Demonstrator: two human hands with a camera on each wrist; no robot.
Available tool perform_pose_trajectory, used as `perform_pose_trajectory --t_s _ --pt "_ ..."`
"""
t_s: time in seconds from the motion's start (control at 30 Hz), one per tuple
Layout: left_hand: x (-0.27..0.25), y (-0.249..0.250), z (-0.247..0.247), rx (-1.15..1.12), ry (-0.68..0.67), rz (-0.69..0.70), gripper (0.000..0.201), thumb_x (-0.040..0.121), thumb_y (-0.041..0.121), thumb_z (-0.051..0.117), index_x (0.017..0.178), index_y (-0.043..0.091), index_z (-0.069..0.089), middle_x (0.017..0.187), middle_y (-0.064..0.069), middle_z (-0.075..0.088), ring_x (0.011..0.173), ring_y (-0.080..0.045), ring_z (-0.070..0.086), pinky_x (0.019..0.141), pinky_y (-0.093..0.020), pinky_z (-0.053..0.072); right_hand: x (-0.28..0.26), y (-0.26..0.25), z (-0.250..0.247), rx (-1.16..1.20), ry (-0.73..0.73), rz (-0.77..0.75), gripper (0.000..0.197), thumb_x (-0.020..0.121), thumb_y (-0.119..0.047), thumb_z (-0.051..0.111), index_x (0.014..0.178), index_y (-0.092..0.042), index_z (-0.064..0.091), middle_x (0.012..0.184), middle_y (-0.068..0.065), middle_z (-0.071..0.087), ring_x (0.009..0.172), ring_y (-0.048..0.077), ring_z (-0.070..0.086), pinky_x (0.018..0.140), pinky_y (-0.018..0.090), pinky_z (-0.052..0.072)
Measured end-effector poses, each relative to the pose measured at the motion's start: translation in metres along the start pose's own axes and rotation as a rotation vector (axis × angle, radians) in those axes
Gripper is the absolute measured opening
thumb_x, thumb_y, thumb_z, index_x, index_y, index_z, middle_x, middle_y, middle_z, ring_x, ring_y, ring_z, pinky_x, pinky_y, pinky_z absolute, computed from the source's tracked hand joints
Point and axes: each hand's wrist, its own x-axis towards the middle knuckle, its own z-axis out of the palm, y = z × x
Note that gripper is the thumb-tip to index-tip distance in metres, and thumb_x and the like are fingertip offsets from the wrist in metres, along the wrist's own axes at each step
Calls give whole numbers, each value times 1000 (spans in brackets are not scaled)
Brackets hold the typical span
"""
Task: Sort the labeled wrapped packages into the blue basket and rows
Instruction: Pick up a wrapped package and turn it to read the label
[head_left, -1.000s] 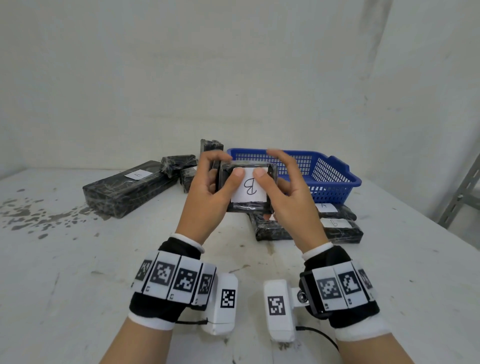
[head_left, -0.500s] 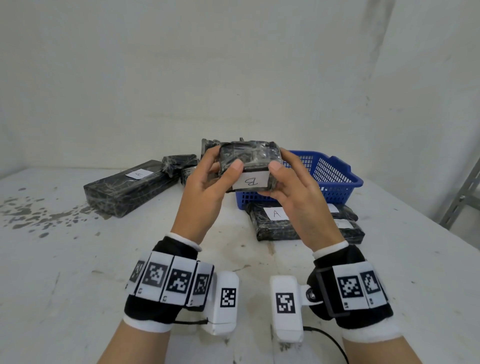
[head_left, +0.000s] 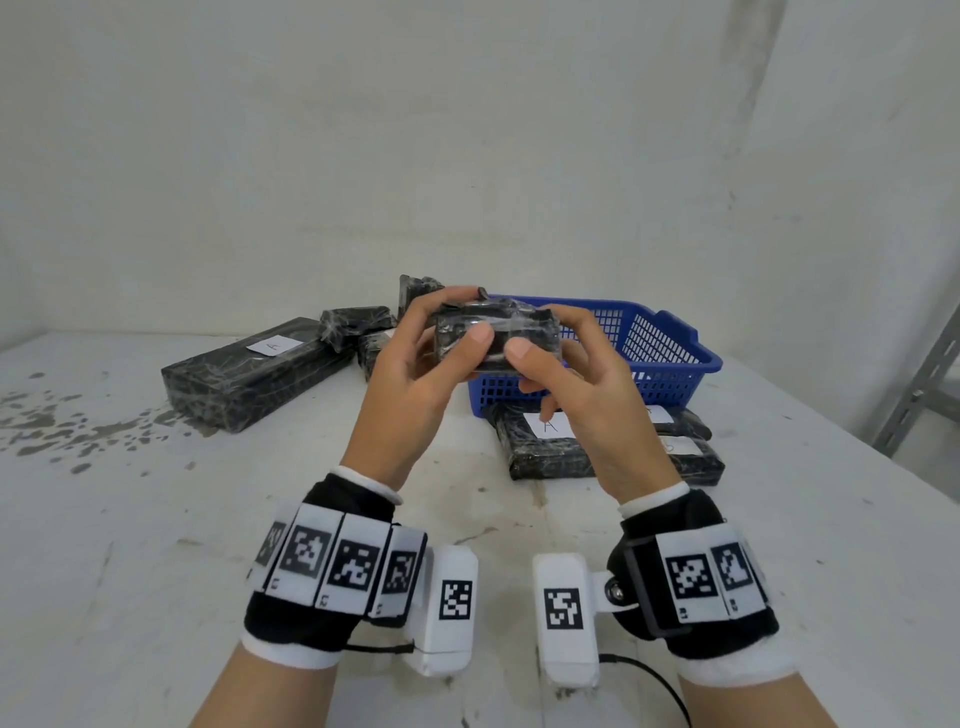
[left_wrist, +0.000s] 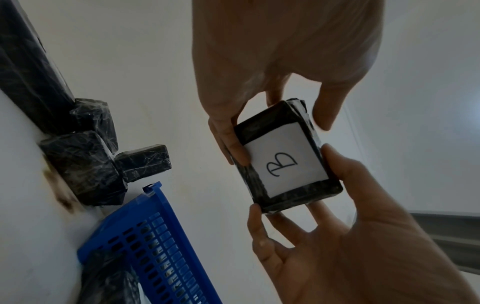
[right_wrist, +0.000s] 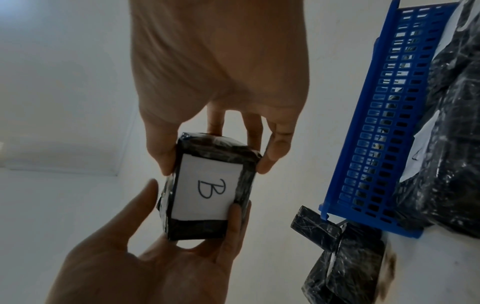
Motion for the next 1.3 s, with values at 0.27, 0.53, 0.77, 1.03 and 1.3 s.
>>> perform_pose_trajectory --t_s 0.27,0.53,0.77,1.03,1.3 --pt "0 1 1 57 6 7 19 94 20 57 113 23 60 109 2 69 95 -11 67 79 -25 53 0 -2 -1 28 -14 -36 40 74 -44 68 107 -22 63 76 -11 65 64 2 59 53 14 44" --pt "-1 1 2 93 19 -80 44 92 31 60 134 23 49 118 2 63 91 -4 67 67 -24 55 -2 -3 1 38 5 -51 15 88 -32 69 100 -23 65 88 -8 68 70 5 60 57 19 45" --pt "0 -1 1 37 77 -141 53 91 13 63 140 18 43 120 -6 63 95 -13 69 70 -26 57 -2 -2 4 21 -5 -69 55 89 -27 72 139 -35 51 138 2 59 112 13 67 98 36 54" --pt "0 0 1 -65 75 -144 51 86 21 59 135 28 44 109 -14 69 98 -22 67 89 -36 52 -3 -5 3 41 11 -27 50 101 -10 54 144 -34 46 108 10 73 103 12 69 100 34 53" --pt "2 0 -1 -90 108 -181 55 77 16 60 130 25 46 101 -15 69 87 -21 67 84 -41 55 -4 -3 6 -16 9 -25 46 99 -30 60 141 -45 47 107 27 63 97 13 62 98 47 53"
